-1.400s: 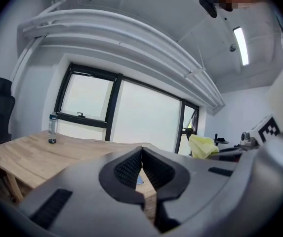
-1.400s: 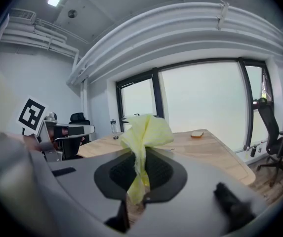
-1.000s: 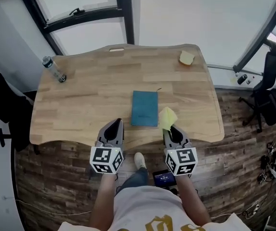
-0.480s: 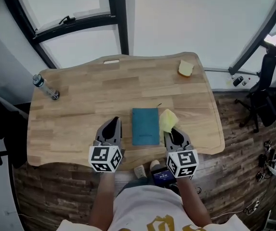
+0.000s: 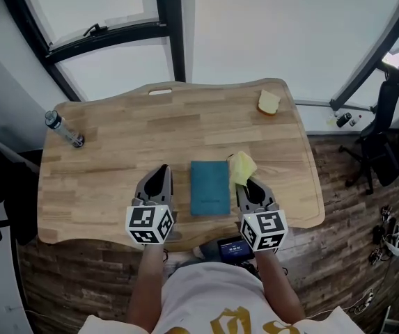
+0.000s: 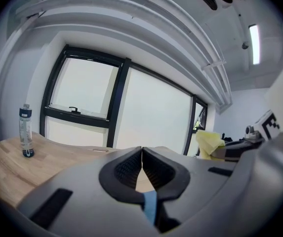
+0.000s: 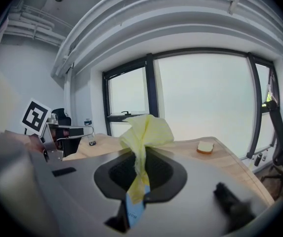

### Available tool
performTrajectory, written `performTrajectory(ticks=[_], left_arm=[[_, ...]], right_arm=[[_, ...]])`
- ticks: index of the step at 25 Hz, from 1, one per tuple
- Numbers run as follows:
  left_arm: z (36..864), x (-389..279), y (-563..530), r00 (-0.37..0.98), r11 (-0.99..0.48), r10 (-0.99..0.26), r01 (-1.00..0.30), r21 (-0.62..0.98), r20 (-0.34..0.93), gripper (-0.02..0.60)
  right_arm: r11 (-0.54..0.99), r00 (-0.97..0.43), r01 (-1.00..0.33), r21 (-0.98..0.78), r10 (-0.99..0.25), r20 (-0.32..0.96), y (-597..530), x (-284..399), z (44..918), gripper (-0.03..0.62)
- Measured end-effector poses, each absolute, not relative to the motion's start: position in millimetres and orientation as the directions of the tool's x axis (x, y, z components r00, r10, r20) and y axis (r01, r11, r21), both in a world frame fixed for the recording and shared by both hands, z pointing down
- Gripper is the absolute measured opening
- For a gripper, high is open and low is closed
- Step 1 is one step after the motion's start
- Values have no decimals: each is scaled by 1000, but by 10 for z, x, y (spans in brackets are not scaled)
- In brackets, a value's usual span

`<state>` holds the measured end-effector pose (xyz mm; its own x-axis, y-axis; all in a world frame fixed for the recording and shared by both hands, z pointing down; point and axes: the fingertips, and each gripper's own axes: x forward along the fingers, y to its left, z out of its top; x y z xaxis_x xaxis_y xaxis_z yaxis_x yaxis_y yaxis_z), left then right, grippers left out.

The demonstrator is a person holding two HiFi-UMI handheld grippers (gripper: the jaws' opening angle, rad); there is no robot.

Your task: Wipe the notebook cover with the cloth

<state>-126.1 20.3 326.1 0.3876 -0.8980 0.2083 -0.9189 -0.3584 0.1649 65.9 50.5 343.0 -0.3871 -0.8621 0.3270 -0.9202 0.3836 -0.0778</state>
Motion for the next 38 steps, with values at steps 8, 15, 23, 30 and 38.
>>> performTrajectory(ticks=[8,15,23,30,38], left_arm=[[3362,-1247,30,418,-389,-876,-907,160,239,12],[3732,-1200,-31,414,-372,-850,-909,185,326,14],[4257,-1217,-68,423,-359,-788,-906,225,448,14],[4667,-1033,-81,470,-388,-709,-883,265,526,17],[5137,-863,-25,514,-389,-615,-858,336,598,106]], right_arm=[[397,-404,-913,-95,-847,346,323,633,3510,40],[409,-415,-906,-107,-813,409,243,648,3789,40],[419,-428,-898,-132,-768,477,113,618,4167,40],[456,-458,-879,-136,-734,502,-37,598,4388,40],[473,-453,-873,-119,-698,554,-64,634,4684,40]])
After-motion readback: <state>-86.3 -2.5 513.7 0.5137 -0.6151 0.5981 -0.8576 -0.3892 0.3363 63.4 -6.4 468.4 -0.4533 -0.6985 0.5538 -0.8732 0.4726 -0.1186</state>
